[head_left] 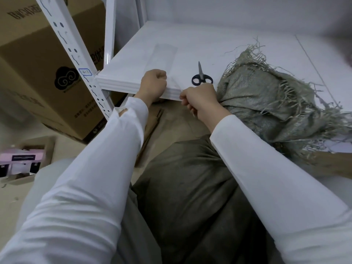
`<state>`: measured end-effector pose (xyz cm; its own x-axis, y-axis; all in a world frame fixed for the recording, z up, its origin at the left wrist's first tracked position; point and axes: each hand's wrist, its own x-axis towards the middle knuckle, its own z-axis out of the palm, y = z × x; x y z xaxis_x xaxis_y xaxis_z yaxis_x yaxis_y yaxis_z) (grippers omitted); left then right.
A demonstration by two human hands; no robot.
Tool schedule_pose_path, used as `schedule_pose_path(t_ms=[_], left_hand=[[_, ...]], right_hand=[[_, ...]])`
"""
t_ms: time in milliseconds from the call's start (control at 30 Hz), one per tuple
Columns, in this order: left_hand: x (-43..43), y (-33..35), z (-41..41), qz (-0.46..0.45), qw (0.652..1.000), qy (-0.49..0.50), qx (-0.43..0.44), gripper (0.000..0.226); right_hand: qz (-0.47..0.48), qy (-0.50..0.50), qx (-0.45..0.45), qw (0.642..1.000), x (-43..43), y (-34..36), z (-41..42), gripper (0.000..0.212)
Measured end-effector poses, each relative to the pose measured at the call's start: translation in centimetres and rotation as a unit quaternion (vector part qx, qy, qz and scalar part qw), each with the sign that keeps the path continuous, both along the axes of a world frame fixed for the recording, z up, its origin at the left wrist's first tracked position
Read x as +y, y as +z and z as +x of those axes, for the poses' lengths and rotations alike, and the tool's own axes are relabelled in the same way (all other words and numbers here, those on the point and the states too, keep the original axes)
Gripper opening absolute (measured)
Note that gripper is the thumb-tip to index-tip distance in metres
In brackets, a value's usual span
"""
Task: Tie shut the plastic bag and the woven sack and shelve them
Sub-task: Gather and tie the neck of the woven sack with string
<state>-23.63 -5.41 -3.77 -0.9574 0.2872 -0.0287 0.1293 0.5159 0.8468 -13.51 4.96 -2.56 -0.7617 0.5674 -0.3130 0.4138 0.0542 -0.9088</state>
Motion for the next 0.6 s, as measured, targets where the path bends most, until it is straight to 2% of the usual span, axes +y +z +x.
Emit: schedule_pose_path(t_ms=[167,267,367,467,533,600], left_hand=[[0.1,0.2,0.8,0.062,0.996,0.061,0.021,0.032],[-0.2,1.2,2.0,0.073,0.992,0.074,0.069,0.037],[-0.8,2.4,3.9,0.063,0.981,0.02,0.181,0.046],[-1.3,3.4,5.8,-0.021,0.934,-0.067,0.351,0.037],[-1.3,4.0,7.6,-0.055,0.91,-0.103,0.398,0.024],[-1.0,4.3,9.7,-0.06,0.904,-0.123,0.405,0.019]], right_hand=[[0.065,0.012,0.036,0.997,0.3,1.0,1.4,0.025],[0.101,0.021,0.051,0.993,0.3,2.0,2.8,0.031],[0.11,0.05,0.095,0.988,0.5,3.3,5.6,0.017],[0.145,0.081,0.139,0.976,1.2,4.3,8.6,0.018],[0.158,0.09,0.162,0.97,2.0,4.7,10.3,0.018],[0.167,0.091,0.171,0.967,2.9,4.9,11.7,0.016]])
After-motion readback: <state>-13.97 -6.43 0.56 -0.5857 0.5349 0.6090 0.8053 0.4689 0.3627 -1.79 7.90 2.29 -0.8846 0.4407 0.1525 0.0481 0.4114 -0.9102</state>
